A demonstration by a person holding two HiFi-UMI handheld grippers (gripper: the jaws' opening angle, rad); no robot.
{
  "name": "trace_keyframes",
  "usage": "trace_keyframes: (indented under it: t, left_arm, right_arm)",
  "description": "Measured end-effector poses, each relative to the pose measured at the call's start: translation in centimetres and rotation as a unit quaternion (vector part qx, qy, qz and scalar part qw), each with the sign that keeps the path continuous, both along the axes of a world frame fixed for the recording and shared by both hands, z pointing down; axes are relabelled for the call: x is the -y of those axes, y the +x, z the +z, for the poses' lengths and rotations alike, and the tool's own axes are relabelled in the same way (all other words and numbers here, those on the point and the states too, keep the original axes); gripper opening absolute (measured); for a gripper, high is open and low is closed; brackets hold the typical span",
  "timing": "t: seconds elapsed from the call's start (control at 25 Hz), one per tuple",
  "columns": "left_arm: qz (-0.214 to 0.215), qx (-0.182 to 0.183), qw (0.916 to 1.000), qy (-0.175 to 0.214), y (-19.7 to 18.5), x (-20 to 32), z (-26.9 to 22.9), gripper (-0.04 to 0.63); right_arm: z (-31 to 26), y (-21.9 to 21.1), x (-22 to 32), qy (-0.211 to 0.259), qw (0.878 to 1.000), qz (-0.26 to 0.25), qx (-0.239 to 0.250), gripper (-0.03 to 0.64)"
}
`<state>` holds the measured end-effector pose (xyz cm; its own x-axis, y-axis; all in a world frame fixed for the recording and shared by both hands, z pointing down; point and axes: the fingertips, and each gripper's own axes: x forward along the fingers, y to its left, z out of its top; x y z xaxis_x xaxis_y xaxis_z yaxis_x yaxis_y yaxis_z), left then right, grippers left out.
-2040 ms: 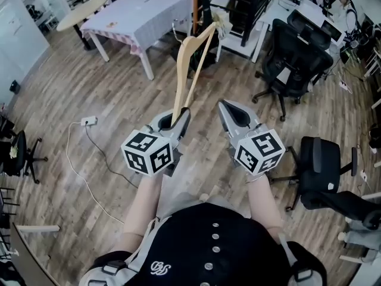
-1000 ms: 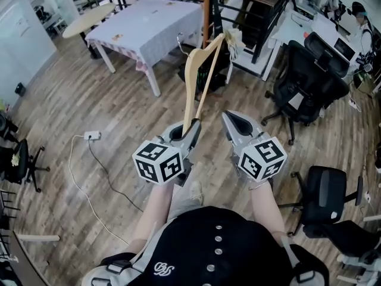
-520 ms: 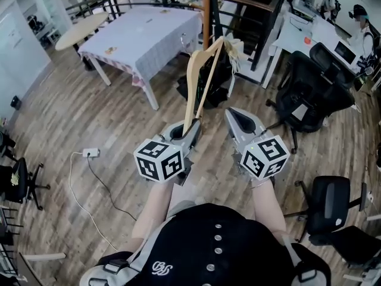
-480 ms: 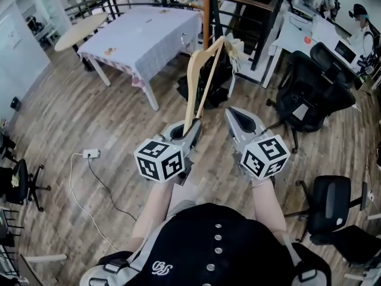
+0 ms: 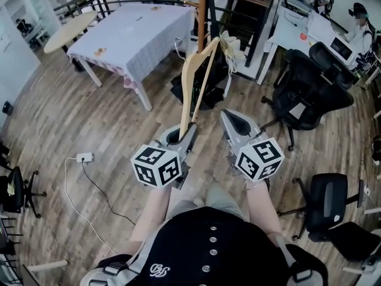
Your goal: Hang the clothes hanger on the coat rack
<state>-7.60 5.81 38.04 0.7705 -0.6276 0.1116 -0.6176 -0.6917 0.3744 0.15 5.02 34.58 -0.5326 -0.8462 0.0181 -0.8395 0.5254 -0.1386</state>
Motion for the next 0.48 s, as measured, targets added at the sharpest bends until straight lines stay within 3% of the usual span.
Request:
trace_keyframes:
  t: [0.48]
  left_arm:
    - [-0.008, 0.009, 0.9998, -0.014, 0.7, 5.0, 1.2, 0.0]
  right_arm:
    - [0.3, 1.1, 5.2, 0.0, 1.0, 0.001, 0.009, 0.0]
